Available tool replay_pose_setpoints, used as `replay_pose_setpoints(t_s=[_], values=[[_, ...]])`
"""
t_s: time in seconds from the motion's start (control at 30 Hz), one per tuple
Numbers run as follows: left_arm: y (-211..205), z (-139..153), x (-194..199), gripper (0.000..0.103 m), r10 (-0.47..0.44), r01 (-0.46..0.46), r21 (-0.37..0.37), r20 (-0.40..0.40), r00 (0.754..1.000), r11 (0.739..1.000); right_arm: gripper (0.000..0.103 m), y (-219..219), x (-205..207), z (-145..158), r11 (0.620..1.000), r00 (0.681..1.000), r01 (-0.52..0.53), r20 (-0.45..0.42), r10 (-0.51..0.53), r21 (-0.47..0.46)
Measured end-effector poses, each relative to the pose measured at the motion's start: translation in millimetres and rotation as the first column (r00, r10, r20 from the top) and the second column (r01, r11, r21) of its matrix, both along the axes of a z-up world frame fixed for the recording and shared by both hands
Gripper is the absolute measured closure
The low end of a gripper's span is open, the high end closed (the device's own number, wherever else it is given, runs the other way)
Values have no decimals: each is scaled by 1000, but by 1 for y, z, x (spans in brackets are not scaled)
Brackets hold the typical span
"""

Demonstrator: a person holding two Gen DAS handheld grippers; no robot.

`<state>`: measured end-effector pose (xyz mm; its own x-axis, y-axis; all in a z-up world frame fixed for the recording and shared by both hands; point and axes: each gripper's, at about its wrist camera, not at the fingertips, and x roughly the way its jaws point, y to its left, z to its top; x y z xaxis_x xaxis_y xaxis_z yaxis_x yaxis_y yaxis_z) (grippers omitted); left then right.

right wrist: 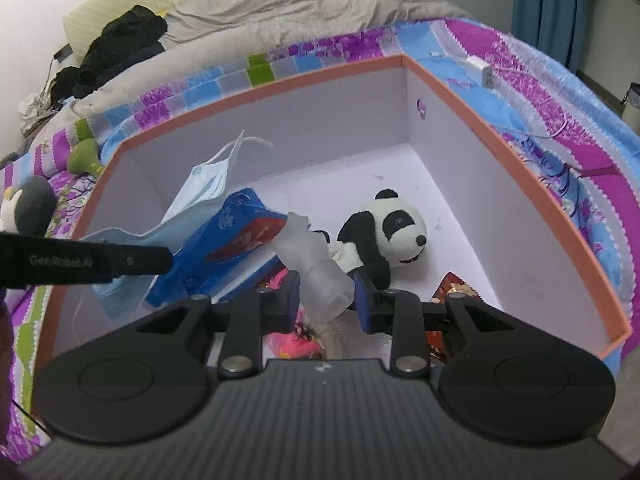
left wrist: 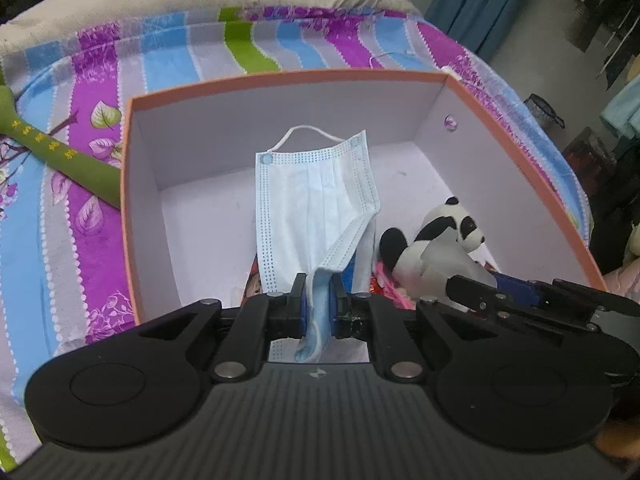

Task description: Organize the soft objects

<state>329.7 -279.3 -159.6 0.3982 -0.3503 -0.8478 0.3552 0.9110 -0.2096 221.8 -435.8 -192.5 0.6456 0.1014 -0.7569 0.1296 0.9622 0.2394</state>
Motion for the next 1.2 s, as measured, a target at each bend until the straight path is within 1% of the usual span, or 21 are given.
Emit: replay_pose_setpoints(t_s=[0.13,0.23,0.33,0.37,0.4,0.43,0.47,0.5,0.6,0.8,1.0,1.2], values=[[1,-9,2,91,-3,3,6,-13,1000,1000,69,5,4,-5,1000,1000,-10,-15,10,-4],[1,-10,1,91,-12,12,8,-9,1000,1000,68,7,5,-5,1000,1000,-16,-17,16,-21],[2,-7,0,90,-17,17,9,4,1000,1000,67,6,4,-4,1000,1000,-7,-23,7,-12],[2,-6,-1,84,-19,19,11,5,1000,1000,64,6,3,-3,1000,1000,-8,-22,7,-11],[2,-4,-2,81,-21,21,10,5,1000,1000,63,6,3,-3,1000,1000,-8,-24,8,-10],[3,-1,-4,70,-21,21,6,6,1000,1000,61,7,2,-2,1000,1000,-8,-28,8,-8],[3,2,-7,60,-21,21,5,14,1000,1000,61,8,2,-2,1000,999,-8,-33,7,-6],[3,6,-10,58,-23,23,5,27,999,1000,61,8,1,0,1000,999,-7,-35,7,-3],[6,20,-21,58,-28,28,7,54,998,1000,59,11,-6,9,1000,1000,-3,-19,2,-9],[15,56,-49,58,-19,20,-11,108,994,1000,59,12,-28,38,1000,999,8,39,-8,-16],[28,94,-88,58,-13,19,-37,163,987,999,59,16,-60,73,1000,994,24,108,-22,-15],[41,129,-134,58,-13,27,-59,222,975,998,59,22,-100,108,999,983,39,180,-36,-16]])
